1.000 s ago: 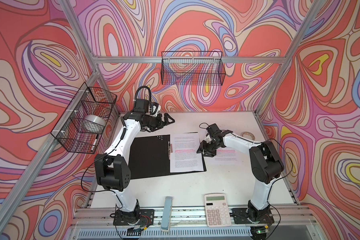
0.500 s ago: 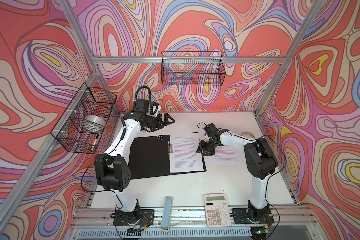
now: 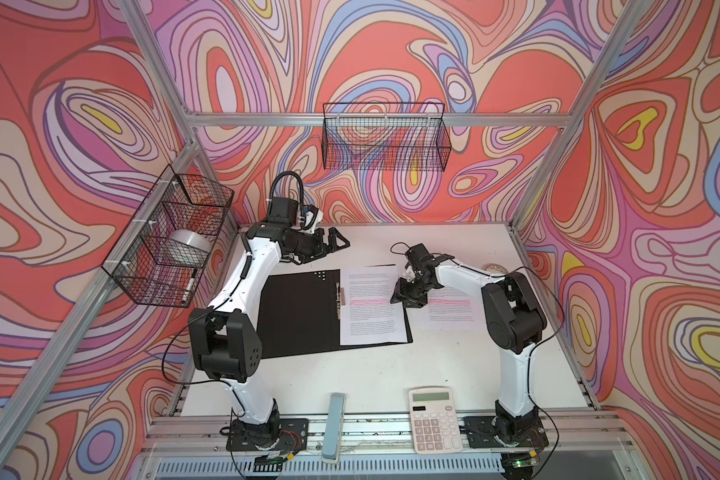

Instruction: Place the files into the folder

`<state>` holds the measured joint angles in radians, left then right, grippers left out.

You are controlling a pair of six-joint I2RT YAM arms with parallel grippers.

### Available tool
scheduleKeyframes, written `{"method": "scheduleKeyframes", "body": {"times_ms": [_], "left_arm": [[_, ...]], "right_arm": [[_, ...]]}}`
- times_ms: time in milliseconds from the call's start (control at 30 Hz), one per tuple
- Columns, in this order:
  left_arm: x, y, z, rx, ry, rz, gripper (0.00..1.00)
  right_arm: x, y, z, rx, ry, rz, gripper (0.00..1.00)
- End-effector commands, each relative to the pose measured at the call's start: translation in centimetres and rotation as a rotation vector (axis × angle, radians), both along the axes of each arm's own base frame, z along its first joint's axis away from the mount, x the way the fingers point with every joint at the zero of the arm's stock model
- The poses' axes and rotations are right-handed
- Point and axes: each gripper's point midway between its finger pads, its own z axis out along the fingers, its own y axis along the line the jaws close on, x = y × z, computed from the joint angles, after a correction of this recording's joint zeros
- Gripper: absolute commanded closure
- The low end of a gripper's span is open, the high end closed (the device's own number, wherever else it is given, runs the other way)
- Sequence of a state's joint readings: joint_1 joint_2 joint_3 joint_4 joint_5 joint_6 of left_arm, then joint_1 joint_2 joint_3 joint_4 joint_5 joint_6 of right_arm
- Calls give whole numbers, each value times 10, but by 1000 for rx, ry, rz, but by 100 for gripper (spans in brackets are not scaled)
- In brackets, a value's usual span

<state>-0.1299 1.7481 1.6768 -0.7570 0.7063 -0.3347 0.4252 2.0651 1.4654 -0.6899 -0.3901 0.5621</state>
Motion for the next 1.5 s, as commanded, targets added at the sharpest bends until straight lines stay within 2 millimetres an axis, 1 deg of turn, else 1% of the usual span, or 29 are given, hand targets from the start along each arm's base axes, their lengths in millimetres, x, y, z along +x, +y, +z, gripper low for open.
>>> {"method": "scheduleKeyframes", "body": {"times_ms": [0, 267, 333, 433, 533, 667, 700, 767, 833, 1000, 1100, 1200, 1367, 1467], "left_arm": [[0, 2, 1, 3, 6, -12, 0], [0, 1, -3, 2, 14, -16, 0], [1, 1, -4, 2, 19, -14, 0], [1, 1, -5, 3, 20, -15, 0], [1, 2, -3, 11, 11, -18, 0], [1, 3, 2, 21, -3, -25, 0], [1, 3, 3, 23, -4, -26, 0], [-1, 3, 5, 24, -11, -30, 0], [-4, 2, 6, 24, -16, -37, 0], [-16, -4, 9, 41, -43, -87, 0], [-28, -15, 7, 63, -55, -149, 0], [-40, -27, 6, 91, -72, -206, 0], [-53, -43, 2, 109, -81, -253, 0], [-56, -48, 1, 100, -73, -262, 0]], "right_arm": [[1, 3, -8, -8, 16, 25, 47], [7, 11, -6, 13, 6, 65, 48], [8, 9, -5, -1, 6, 66, 48], [10, 2, 3, -42, -26, 61, 47], [17, -8, 23, -84, -99, 42, 46], [23, -25, 59, -141, -211, 1, 44], [23, -32, 68, -165, -236, -17, 43], [22, -49, 79, -226, -274, -65, 42], [18, -75, 81, -282, -282, -135, 40], [0, -156, 67, -288, -216, -379, 39], [-13, -195, 59, -342, -183, -464, 36], [-23, -211, 46, -356, -148, -496, 36], [-41, -220, 18, -394, -52, -505, 35], [-49, -226, 7, -424, -29, -512, 33]]}}
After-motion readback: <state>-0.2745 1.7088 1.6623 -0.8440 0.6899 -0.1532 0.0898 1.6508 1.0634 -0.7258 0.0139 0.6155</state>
